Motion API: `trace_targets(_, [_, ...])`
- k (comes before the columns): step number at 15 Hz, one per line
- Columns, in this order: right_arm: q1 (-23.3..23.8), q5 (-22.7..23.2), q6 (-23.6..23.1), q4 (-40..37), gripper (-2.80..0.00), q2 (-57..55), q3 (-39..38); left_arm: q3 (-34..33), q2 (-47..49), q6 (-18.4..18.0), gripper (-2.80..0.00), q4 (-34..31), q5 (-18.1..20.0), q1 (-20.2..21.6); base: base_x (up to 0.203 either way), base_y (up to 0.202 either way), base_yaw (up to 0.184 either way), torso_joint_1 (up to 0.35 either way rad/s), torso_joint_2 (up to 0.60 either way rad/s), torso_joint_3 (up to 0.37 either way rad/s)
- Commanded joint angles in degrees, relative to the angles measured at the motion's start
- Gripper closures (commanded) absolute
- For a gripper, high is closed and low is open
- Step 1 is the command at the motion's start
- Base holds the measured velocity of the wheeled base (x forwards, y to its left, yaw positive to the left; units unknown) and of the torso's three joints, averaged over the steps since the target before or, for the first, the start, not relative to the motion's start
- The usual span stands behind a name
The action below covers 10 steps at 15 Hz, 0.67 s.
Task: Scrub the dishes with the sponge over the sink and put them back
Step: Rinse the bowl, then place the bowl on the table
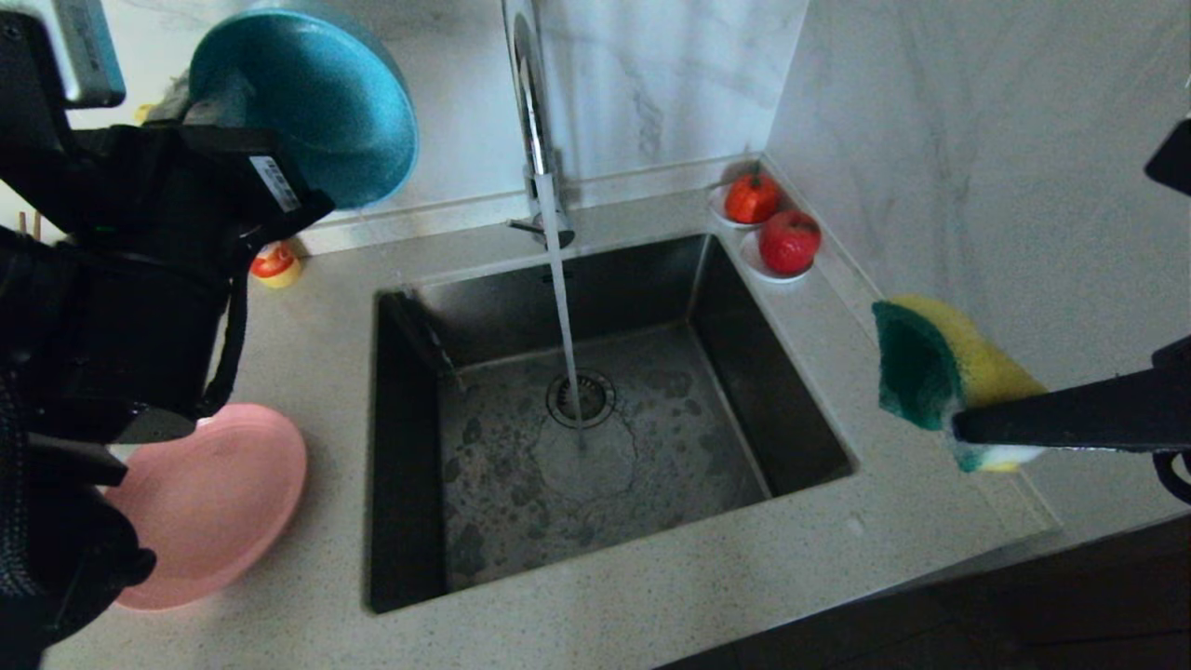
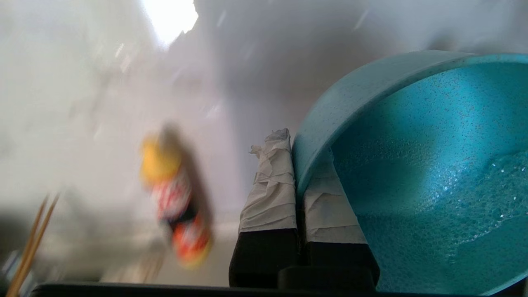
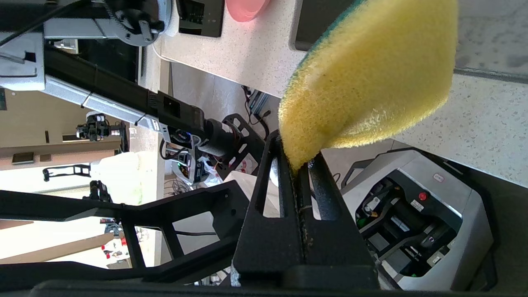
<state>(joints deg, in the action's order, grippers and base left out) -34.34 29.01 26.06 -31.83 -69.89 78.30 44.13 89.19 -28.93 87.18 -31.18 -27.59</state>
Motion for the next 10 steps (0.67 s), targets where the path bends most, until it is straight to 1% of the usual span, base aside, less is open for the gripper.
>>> trace_targets(1, [-0.02,0.17,0.22,-0.25,0.0,-0.24,0.07,-2.9,4.01,1.16,0.0,-1.61,-5.89,0.2,0.0,0.0,0.0,0.0,0.0,0.0])
trace_targets(2, [-0.02,0.1,0.22,-0.3,0.0,-0.1,0.01,-4.78,4.54,3.37,0.0,-5.08,-8.05,0.24,0.0,0.0,0.0,0.0,0.0,0.0])
trace_targets(3, [-0.02,0.08,0.22,-0.43,0.0,0.11,0.01,-5.95,4.72,5.29,0.0,-9.47,-9.37,0.25,0.0,0.0,0.0,0.0,0.0,0.0])
trace_targets(4, [-0.02,-0.01,0.3,-0.6,0.0,0.2,0.01,-6.43,4.62,6.97,0.0,-14.69,-10.18,0.29,0.0,0.0,0.0,0.0,0.0,0.0])
trace_targets(6, [0.15,-0.01,0.3,-0.69,0.0,0.55,-0.25,-6.2,3.53,11.65,0.0,-27.21,-10.74,0.73,0.0,0.0,0.0,0.0,0.0,0.0])
trace_targets(7, [0.15,-0.01,0.3,-0.74,0.0,0.78,-0.39,-5.71,2.46,14.89,0.0,-34.77,-10.68,0.87,0.0,0.0,0.0,0.0,0.0,0.0])
trace_targets(8, [0.16,-0.01,0.3,-0.78,0.0,1.24,-0.61,-4.68,1.03,18.93,0.0,-42.75,-10.14,0.95,0.0,0.0,0.0,0.0,0.0,0.0])
trace_targets(10, [0.17,-0.01,0.28,-0.58,0.0,1.85,-1.64,0.04,-2.32,27.92,0.0,-57.79,-7.86,1.06,0.0,0.0,0.0,0.0,0.0,0.0])
